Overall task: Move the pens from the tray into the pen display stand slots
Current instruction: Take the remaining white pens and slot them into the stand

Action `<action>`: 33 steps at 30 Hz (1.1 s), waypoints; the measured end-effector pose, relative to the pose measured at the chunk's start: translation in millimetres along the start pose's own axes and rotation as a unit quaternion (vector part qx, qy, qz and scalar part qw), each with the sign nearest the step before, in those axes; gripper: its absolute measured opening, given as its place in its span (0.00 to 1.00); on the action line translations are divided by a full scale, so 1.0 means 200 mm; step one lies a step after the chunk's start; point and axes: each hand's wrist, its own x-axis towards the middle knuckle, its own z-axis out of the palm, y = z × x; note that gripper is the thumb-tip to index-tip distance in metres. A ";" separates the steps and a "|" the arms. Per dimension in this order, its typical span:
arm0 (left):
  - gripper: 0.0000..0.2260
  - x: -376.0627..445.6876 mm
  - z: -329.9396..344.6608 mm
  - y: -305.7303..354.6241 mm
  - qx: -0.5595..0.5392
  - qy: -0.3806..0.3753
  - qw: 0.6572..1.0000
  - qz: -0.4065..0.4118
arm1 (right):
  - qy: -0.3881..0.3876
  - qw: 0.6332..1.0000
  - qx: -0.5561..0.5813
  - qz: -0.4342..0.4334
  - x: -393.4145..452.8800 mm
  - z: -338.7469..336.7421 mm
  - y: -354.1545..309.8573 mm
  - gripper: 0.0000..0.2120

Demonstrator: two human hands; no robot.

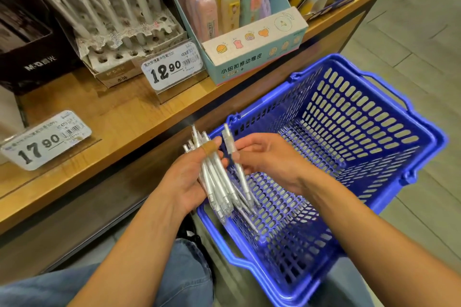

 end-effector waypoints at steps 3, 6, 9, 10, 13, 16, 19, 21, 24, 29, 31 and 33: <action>0.26 -0.02 0.01 -0.01 -0.014 -0.041 0.999 -0.012 | 0.006 0.999 -0.029 -0.033 -0.02 0.15 -0.02 0.07; 0.25 0.00 -0.01 -0.01 -0.017 -0.006 1.000 0.007 | 0.014 0.996 -0.074 -0.055 0.03 0.19 -0.01 0.09; 0.17 0.01 -0.03 -0.01 -0.011 0.006 1.000 0.012 | -0.101 0.994 -0.034 -0.027 0.10 0.09 0.01 0.05; 0.10 0.01 -0.04 -0.02 -0.001 0.026 1.000 0.016 | -0.137 0.991 0.008 -0.008 0.13 0.03 0.02 0.03; 0.05 0.02 -0.04 -0.02 0.026 0.088 0.995 0.026 | -0.108 0.989 0.072 0.069 0.28 -0.11 0.17 0.02; 0.03 0.02 -0.05 -0.02 0.033 0.092 0.995 0.038 | 0.057 0.971 -0.193 0.128 0.45 -0.16 0.46 0.04; 0.03 0.01 -0.05 -0.02 0.024 0.075 0.996 0.034 | 0.067 0.851 -0.493 0.170 0.51 -0.17 0.73 0.06; 0.03 0.01 -0.06 -0.02 0.013 0.059 0.998 0.036 | 0.029 0.808 -0.560 0.181 0.51 -0.17 0.84 0.16; 0.05 -0.01 -0.06 -0.02 0.009 0.039 0.998 0.044 | 0.031 0.790 -0.590 0.162 0.51 -0.15 0.90 0.25; 0.11 -0.03 -0.04 -0.01 0.011 0.040 0.998 0.040 | 0.031 0.839 -0.515 0.172 0.50 -0.17 0.76 0.13; 0.06 -0.03 -0.03 -0.01 0.007 0.049 0.998 0.038 | 0.046 0.881 -0.440 0.167 0.47 -0.19 0.66 0.15; 0.04 -0.05 -0.02 -0.01 0.002 0.058 0.998 0.034 | 0.066 0.923 -0.348 0.147 0.39 -0.18 0.53 0.11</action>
